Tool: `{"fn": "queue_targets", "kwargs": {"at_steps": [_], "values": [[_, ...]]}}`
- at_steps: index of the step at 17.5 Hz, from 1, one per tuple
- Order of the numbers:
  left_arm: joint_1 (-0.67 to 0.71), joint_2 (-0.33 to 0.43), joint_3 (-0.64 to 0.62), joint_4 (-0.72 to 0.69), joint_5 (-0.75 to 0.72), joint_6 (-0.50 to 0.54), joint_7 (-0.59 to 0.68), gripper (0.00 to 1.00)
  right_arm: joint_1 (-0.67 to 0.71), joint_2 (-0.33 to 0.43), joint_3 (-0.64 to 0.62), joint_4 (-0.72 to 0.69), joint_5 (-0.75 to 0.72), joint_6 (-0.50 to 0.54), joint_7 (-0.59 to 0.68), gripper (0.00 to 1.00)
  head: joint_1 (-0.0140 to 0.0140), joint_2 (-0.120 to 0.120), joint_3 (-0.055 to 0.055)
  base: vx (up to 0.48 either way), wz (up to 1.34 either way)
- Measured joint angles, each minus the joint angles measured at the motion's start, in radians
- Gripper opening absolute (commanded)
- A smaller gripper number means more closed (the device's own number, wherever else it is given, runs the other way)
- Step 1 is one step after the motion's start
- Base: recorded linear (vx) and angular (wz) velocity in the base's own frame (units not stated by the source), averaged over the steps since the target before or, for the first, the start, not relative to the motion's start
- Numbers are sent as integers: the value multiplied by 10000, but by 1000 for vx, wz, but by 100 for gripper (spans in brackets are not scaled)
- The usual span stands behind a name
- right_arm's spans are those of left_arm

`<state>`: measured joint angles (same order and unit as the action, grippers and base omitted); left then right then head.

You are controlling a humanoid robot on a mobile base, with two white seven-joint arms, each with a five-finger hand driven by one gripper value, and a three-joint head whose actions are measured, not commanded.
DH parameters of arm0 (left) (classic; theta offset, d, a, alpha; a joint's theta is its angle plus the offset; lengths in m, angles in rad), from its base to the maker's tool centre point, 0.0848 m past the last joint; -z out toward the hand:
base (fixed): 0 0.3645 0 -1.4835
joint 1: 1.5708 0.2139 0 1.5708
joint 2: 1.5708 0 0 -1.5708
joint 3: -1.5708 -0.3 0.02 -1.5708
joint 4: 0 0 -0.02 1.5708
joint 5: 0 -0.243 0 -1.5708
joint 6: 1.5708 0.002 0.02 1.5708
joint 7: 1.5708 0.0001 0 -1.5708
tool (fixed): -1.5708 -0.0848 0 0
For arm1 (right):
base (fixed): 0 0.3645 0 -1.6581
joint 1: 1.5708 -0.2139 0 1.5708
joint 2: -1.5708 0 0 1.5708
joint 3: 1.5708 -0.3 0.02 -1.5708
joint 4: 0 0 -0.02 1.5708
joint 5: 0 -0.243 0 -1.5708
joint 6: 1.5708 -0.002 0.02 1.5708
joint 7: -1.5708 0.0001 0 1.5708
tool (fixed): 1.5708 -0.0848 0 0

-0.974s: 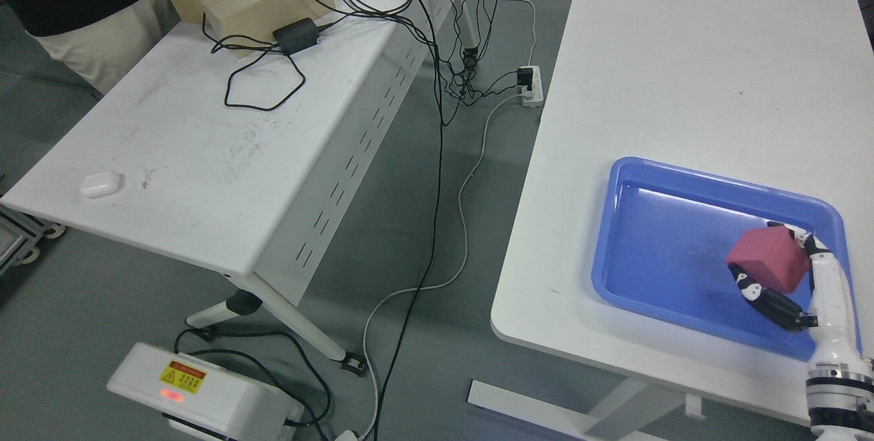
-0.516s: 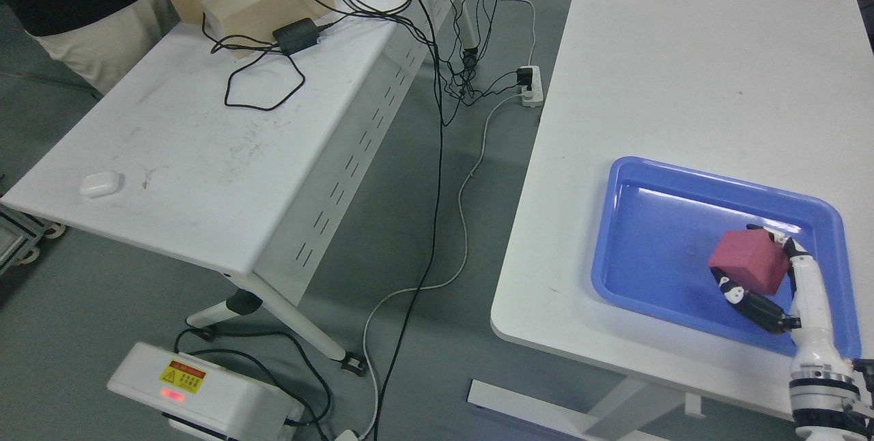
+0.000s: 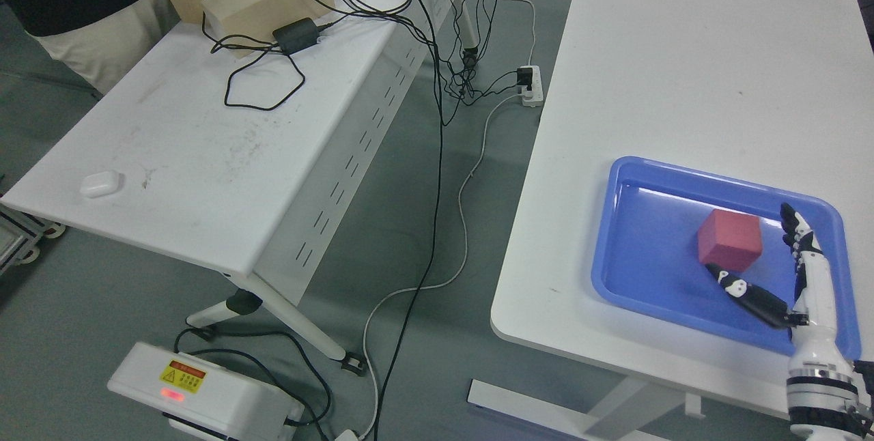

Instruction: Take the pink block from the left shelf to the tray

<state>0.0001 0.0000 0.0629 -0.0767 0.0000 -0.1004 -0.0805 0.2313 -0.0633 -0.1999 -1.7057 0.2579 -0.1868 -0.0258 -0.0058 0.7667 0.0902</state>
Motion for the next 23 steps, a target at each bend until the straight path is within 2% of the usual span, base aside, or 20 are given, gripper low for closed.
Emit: {"fn": "queue_targets", "kwargs": {"at_steps": [5,11,14,23], "values": [[0,0,0,0,0,0,0,100,-87,256,-108,-64,-1138,-297,-282,100,0,0,0,0,0],[-1,0,0,0,0,0,0,100,-380,432,-218,-96,-2164,1308,-375,100,0,0,0,-34,-7],[-1,0,0,0,0,0,0,100,-462,481,-256,-106,-2341,1603,-460,100,0,0,0,-93,-29],[0,0,0,0,0,0,0,100,-621,572,-327,-121,-2544,1645,-530,100,0,0,0,-152,9]]}}
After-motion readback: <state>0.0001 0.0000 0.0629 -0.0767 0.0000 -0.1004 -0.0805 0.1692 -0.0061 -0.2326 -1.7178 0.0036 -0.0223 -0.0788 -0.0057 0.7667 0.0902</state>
